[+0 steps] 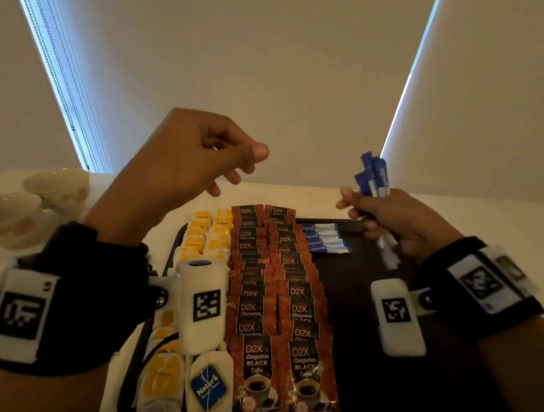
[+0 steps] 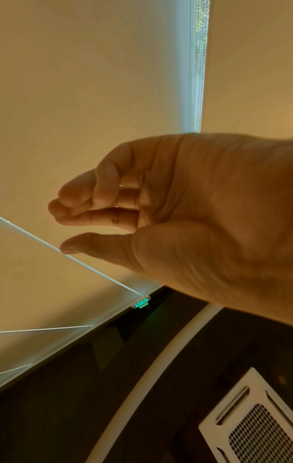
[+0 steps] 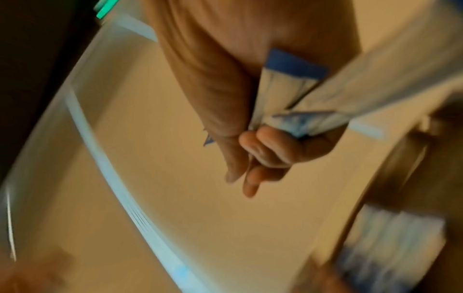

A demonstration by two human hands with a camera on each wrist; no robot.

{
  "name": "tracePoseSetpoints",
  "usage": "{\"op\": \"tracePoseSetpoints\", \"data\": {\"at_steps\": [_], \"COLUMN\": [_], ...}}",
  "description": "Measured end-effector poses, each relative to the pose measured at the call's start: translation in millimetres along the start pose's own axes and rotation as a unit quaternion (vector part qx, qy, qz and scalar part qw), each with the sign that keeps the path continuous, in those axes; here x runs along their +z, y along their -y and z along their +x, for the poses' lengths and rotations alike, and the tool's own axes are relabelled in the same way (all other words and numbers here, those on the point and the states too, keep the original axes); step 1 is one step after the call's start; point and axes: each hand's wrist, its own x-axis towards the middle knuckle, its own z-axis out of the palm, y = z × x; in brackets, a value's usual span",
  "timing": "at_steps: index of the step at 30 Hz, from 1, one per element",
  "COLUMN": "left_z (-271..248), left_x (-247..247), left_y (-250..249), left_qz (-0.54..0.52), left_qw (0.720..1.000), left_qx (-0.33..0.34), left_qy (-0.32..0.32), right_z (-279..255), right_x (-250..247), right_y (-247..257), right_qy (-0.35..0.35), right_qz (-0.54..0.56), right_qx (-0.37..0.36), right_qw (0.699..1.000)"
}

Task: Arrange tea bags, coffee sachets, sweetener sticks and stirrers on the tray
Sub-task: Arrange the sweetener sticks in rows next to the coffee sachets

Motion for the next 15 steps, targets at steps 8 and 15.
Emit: {"op": "tracePoseSetpoints", "data": {"at_steps": [8,15], "left_z": [-6.8,-7.3], "left_x": [43.9,51.5], "left_y": [-0.3,2.0], "left_qz": [0.011,-0.056], "left_qw": [0.971,0.954], "left_qx": [-0.072,-0.104], "left_qy": [0.228,0.277], "right_z": [-37.6,-39.0], "right_x": [69.6,79.5], "right_y": [32.4,30.2], "right_qy": [0.113,0.101], "right_qz": [0.364,0.421], "right_qx": [-0.053,-0.082], "right_qw": [0.923,0.898]}}
